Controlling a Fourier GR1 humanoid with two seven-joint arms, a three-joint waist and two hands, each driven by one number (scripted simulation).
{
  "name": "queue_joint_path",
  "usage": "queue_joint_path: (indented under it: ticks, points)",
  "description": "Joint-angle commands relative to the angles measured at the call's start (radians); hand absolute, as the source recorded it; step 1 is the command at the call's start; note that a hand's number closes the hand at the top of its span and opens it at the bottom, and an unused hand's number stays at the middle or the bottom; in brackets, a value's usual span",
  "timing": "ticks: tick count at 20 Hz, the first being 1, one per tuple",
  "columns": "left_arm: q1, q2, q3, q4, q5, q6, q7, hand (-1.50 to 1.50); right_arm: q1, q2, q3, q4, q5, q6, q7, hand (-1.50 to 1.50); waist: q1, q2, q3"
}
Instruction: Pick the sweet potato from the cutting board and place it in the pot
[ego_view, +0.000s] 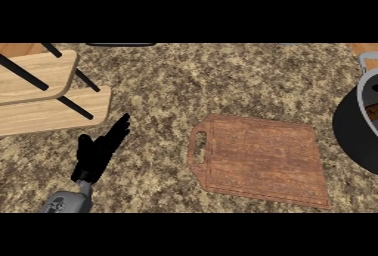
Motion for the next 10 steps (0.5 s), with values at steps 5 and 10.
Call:
queue_joint_path:
  ticks: [5,10]
  points:
    - [-0.023,0.005,0.02,-0.004,0.004,-0.004,0.026,0.0,0.058,-0.036,-0.218,-0.043,-0.148,-0.218,-0.195,-1.5,-0.014,-0.002,-0.001]
    - [-0.011,-0.026,-0.001,-0.05,-0.019,0.034,0.074,0.0,0.26,-0.016,-0.327,-0.261,-0.307,-0.13,-0.281,-1.5,-0.038,-0.011,-0.002]
